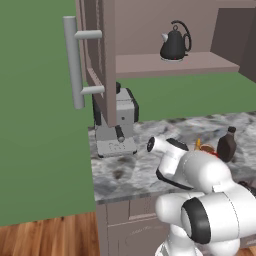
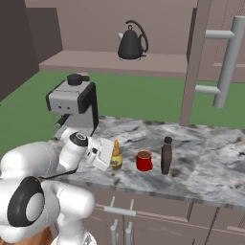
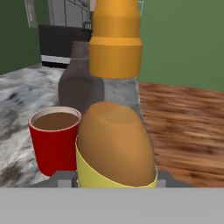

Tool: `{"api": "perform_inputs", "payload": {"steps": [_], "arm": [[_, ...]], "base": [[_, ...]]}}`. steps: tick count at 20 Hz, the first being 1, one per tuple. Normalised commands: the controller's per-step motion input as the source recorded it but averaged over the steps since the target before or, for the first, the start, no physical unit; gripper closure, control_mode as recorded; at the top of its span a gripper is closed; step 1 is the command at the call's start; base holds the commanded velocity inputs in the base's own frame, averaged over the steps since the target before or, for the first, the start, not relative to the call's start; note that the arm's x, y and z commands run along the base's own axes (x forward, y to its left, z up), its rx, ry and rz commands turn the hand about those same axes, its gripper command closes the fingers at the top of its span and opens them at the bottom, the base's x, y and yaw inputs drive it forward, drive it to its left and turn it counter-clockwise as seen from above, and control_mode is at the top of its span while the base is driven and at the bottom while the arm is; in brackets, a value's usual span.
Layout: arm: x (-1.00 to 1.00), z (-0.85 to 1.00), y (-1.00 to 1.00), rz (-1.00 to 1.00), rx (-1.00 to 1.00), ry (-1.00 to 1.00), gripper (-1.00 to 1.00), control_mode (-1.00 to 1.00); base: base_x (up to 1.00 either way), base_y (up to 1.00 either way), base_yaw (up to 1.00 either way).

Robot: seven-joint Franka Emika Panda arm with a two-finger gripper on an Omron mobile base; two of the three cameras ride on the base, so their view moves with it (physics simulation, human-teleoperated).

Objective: Pick the syrup bottle and honey bottle from the cabinet and place them next to the mug.

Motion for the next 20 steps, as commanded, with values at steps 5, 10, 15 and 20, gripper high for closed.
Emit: {"api": "perform_inputs", "payload": {"steps": [5, 10, 15, 20], "arm": [[0.21, 0.0, 0.0, 0.0, -0.01, 0.0, 1.0, -1.0], [0.24, 0.0, 0.0, 0.0, 0.0, 0.0, 1.0, -1.0], [0.22, 0.0, 0.0, 0.0, 0.0, 0.0, 1.0, -1.0], [0.1, -0.04, 0.0, 0.0, 0.0, 0.0, 1.0, -1.0]], "base": [[0.0, 0.0, 0.0], [0.0, 0.0, 0.0], [0.0, 0.0, 0.0], [0.0, 0.0, 0.0]]}}
